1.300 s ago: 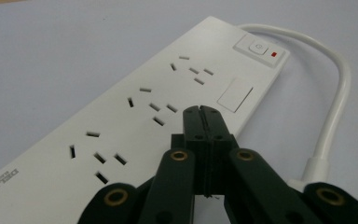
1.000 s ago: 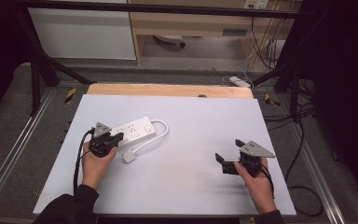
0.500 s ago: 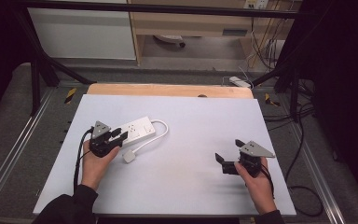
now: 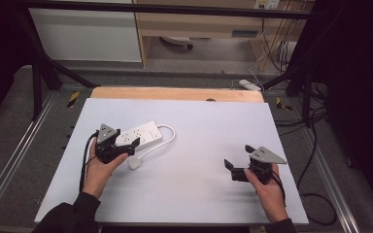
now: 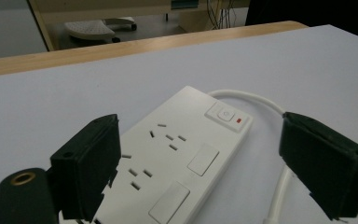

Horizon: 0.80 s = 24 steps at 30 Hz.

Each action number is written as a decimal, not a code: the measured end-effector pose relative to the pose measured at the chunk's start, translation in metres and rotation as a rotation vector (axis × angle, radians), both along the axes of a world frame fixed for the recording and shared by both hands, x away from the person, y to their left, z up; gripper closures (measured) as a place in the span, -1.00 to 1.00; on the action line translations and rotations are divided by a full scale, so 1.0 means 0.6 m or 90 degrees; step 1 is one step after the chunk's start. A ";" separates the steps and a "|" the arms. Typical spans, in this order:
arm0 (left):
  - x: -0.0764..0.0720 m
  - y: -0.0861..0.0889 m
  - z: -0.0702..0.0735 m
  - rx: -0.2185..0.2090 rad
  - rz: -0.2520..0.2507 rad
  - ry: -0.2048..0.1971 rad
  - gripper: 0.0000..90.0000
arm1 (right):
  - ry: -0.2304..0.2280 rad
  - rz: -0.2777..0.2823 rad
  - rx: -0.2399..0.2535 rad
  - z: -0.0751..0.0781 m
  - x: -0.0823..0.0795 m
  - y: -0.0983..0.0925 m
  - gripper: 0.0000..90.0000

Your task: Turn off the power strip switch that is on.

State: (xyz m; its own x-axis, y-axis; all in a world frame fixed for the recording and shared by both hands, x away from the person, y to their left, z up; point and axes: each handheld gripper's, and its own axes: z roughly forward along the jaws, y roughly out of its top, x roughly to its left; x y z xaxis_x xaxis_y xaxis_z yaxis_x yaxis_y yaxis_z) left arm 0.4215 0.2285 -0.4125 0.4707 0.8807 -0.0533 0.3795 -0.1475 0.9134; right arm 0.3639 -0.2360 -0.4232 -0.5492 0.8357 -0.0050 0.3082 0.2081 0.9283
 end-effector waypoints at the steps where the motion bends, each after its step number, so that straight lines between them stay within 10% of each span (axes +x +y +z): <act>1: -0.001 0.000 0.002 0.001 0.000 -0.001 -0.76 | 0.000 0.000 0.000 0.000 0.000 0.000 -0.91; 24: -0.039 0.003 0.074 -0.046 -0.023 -0.015 -0.84 | 0.003 0.004 0.006 0.000 0.002 0.000 -0.92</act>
State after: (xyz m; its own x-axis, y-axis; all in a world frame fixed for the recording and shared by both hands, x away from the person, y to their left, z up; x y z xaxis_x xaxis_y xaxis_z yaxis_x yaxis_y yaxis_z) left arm 0.3982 0.2305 -0.3680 0.5034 0.8576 -0.1052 0.3532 -0.0931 0.9309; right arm 0.3653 -0.2363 -0.4233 -0.5539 0.8326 0.0050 0.3111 0.2014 0.9288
